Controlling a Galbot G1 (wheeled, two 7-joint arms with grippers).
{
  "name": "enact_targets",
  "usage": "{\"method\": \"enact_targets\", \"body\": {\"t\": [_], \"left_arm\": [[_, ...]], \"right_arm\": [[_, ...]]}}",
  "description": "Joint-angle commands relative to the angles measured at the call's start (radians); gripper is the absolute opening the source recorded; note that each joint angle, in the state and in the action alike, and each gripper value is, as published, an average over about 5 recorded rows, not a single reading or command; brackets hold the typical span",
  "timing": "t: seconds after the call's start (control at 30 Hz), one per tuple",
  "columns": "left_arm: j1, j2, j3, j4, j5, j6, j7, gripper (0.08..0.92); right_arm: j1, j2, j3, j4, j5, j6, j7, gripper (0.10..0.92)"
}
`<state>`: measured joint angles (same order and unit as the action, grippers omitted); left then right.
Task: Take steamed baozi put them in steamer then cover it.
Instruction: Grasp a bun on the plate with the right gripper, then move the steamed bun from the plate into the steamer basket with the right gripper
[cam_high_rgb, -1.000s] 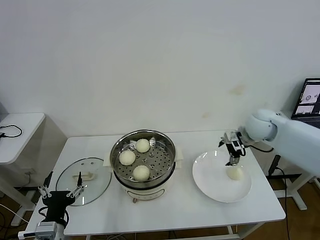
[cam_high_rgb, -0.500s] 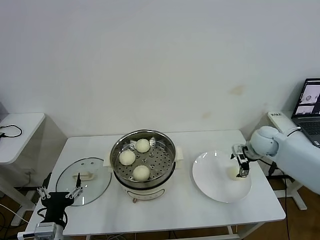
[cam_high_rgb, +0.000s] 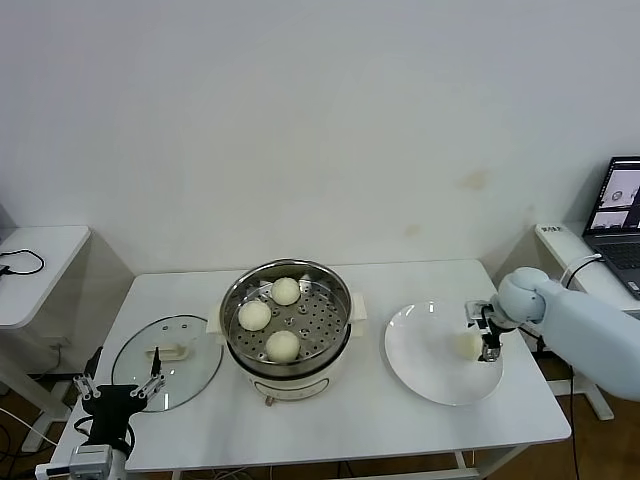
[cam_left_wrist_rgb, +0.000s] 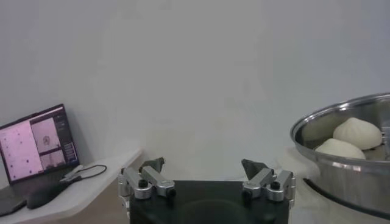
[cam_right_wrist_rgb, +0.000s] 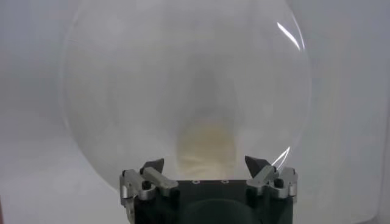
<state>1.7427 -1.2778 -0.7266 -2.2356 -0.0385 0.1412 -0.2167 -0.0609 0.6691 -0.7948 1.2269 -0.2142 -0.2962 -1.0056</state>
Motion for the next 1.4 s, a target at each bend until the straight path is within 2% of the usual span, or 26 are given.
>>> {"method": "enact_targets", "body": {"t": [0.03,0.2,0.4,0.67,1.03,1.4], "left_arm": [[0.001,-0.002,0.0,0.0,0.002,0.0,0.0,0.823],[0.003,-0.005,0.002,0.0,0.004,0.0,0.0,0.823],[0.007,-0.005,0.002,-0.01,0.004,0.001,0.001,0.823],[0.008,0.002,-0.001,-0.016,0.003,0.004,0.001,0.823],[0.0,0.009,0.007,-0.011,0.001,0.006,0.002,0.823],[-0.001,0.013,0.01,-0.007,-0.008,0.008,0.003,0.823]], "right_arm": [[-0.037,0.071,0.037,-0.095,-0.047,0.008,0.01,0.786],[-0.039,0.073,0.04,-0.094,-0.048,0.004,0.004,0.75],[-0.03,0.066,0.039,-0.087,-0.042,0.005,-0.011,0.666],[0.074,0.024,-0.016,-0.024,0.038,-0.005,-0.052,0.562],[0.405,-0.017,-0.187,0.106,0.236,-0.057,-0.071,0.561],[0.721,0.154,-0.359,0.199,0.487,-0.157,-0.023,0.569]]}}
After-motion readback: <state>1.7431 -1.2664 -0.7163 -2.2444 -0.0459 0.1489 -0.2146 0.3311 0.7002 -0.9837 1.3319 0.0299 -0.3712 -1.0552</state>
